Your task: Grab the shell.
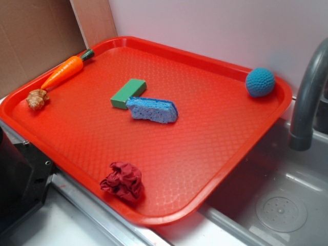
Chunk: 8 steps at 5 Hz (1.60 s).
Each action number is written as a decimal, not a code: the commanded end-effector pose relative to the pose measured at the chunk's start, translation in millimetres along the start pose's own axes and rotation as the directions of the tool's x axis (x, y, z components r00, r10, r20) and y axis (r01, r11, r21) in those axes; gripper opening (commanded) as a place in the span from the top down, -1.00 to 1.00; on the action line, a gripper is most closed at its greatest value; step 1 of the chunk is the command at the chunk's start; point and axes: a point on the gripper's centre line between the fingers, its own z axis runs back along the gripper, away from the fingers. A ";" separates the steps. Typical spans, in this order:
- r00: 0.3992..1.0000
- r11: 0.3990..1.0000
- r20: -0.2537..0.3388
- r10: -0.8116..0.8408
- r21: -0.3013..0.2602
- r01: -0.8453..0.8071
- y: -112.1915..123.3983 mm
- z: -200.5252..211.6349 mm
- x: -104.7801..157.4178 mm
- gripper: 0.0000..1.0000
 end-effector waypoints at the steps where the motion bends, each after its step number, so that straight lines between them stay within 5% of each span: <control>1: 1.000 1.000 0.000 0.000 0.000 0.000 0.0 0.0 0.0 -1.00; 2: 0.992 0.992 -0.009 0.126 -0.026 -0.127 45.9 -38.7 -3.4 -1.00; 4: 0.824 0.824 0.157 0.545 0.080 -0.561 98.8 -93.1 -8.5 -1.00; 5: 0.805 0.794 0.135 0.577 0.140 -0.592 117.3 -136.2 8.5 -1.00; 8: 0.780 0.775 -0.009 0.625 0.127 -0.619 145.6 -205.2 -11.0 -1.00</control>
